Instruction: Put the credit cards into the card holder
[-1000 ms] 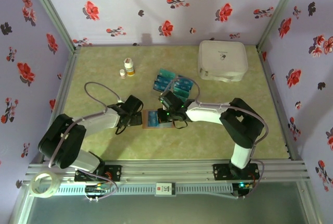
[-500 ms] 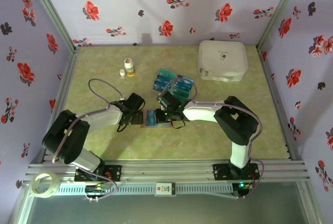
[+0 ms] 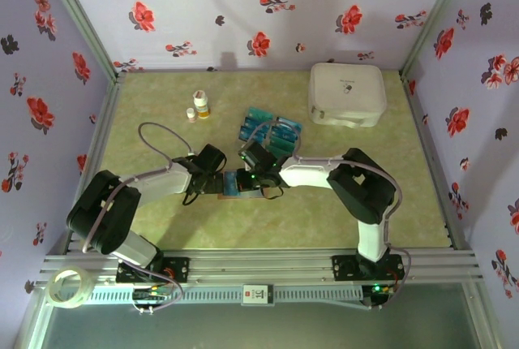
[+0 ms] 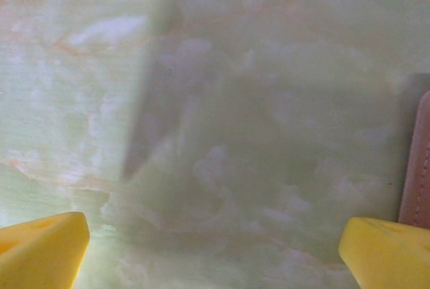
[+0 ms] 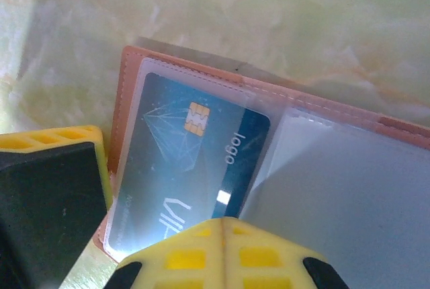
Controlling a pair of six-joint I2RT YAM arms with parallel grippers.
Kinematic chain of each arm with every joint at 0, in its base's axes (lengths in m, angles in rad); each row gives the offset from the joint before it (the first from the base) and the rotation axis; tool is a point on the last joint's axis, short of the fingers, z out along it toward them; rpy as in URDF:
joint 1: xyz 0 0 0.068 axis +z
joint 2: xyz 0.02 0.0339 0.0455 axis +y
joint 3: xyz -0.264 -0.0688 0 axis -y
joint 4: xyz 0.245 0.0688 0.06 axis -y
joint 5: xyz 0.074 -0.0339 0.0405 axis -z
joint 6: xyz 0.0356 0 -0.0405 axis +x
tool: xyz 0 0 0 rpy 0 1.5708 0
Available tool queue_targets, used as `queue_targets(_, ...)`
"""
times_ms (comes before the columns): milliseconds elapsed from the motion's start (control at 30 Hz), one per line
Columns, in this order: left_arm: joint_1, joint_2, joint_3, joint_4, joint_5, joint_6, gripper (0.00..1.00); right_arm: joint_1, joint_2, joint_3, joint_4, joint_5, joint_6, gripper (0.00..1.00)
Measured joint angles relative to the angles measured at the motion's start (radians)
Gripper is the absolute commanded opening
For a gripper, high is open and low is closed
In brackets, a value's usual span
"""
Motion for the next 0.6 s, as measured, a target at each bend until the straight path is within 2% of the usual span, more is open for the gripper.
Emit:
queue_targets(333,0.002,-0.006,0.0,-0.004,0.003,0.0,1.0,0.005,0.0,0.01,-0.016,0.005,-0.003,0.04)
queue_targets(600,0.026,-0.026,-0.008,-0.006,0.019,0.0,1.0,-0.003,-0.098,-0.036,-0.05,0.039,-0.005,0.04)
